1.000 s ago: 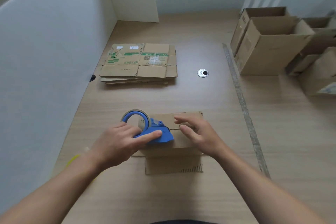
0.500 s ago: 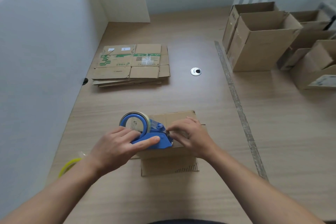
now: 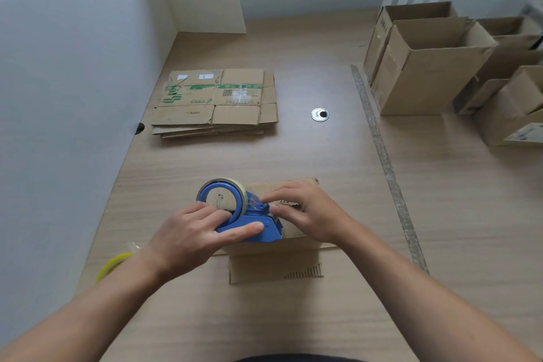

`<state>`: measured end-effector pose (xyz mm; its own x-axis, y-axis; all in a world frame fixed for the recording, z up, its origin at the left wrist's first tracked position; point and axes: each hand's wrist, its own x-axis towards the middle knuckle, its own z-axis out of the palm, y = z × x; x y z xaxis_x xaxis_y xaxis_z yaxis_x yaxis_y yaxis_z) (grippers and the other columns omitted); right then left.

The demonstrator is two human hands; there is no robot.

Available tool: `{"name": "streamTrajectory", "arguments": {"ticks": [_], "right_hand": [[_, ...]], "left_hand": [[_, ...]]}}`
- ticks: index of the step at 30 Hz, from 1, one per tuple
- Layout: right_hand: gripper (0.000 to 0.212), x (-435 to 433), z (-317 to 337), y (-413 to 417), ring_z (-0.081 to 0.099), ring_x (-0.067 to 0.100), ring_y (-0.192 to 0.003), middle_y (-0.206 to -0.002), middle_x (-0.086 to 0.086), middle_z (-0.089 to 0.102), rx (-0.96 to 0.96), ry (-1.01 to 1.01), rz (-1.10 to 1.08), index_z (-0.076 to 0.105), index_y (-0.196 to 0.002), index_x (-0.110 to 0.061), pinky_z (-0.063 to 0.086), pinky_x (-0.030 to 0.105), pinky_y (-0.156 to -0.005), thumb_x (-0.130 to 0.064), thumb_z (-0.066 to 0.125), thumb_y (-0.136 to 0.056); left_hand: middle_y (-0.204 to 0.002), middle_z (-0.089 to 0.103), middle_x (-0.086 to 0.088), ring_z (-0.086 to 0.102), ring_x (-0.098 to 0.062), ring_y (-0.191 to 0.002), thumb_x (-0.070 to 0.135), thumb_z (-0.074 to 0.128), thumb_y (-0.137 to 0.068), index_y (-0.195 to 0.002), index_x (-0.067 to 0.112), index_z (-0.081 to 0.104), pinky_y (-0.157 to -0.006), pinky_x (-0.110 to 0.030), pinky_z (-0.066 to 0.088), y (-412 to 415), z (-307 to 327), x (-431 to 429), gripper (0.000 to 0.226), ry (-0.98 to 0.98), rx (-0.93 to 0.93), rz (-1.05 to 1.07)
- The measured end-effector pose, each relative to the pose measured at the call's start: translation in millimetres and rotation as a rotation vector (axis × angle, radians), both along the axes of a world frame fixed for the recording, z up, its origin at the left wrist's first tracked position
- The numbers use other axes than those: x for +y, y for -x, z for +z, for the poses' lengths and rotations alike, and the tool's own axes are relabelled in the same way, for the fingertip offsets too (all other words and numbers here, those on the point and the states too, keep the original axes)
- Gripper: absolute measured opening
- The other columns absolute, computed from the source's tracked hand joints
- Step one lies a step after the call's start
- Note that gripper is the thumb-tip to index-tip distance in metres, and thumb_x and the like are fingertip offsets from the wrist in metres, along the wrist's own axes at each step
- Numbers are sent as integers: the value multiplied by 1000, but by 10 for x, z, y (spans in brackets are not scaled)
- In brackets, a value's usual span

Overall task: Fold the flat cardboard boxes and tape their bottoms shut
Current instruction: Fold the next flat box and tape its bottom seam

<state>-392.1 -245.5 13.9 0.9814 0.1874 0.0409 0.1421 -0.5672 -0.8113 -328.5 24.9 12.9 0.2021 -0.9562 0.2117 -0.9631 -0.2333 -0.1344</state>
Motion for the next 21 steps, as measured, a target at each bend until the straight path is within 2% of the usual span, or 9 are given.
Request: {"name": "streamTrajectory", "arguments": {"ticks": [6, 13, 21], "right_hand": [[19, 63, 129, -167, 57, 2, -99, -99, -21, 64, 86, 28, 63, 74, -108, -29, 48, 34, -92, -39, 64, -95], [28, 44, 197, -361, 59, 4, -106, -109, -16, 67, 214, -1, 102, 72, -109, -26, 46, 34, -99, -37, 77, -84], [16, 89, 174, -330, 61, 10, -97, -105, -7, 70, 44, 87, 110, 74, -103, -20, 51, 39, -89, -31, 70, -91]], "left_hand": [[-85, 61, 0, 56, -21, -65, 5, 51, -92, -155, 39, 23, -61, -33, 53, -31, 45, -28, 77, 7, 22, -8], [-82, 59, 1, 54, -20, -63, 4, 48, -91, -152, 37, 30, -59, -32, 50, -58, 81, -48, 71, -17, 29, -6], [-79, 59, 1, 54, -21, -62, 4, 54, -87, -150, 37, 31, -58, -31, 50, -67, 124, -63, 74, -41, 69, 25]]}}
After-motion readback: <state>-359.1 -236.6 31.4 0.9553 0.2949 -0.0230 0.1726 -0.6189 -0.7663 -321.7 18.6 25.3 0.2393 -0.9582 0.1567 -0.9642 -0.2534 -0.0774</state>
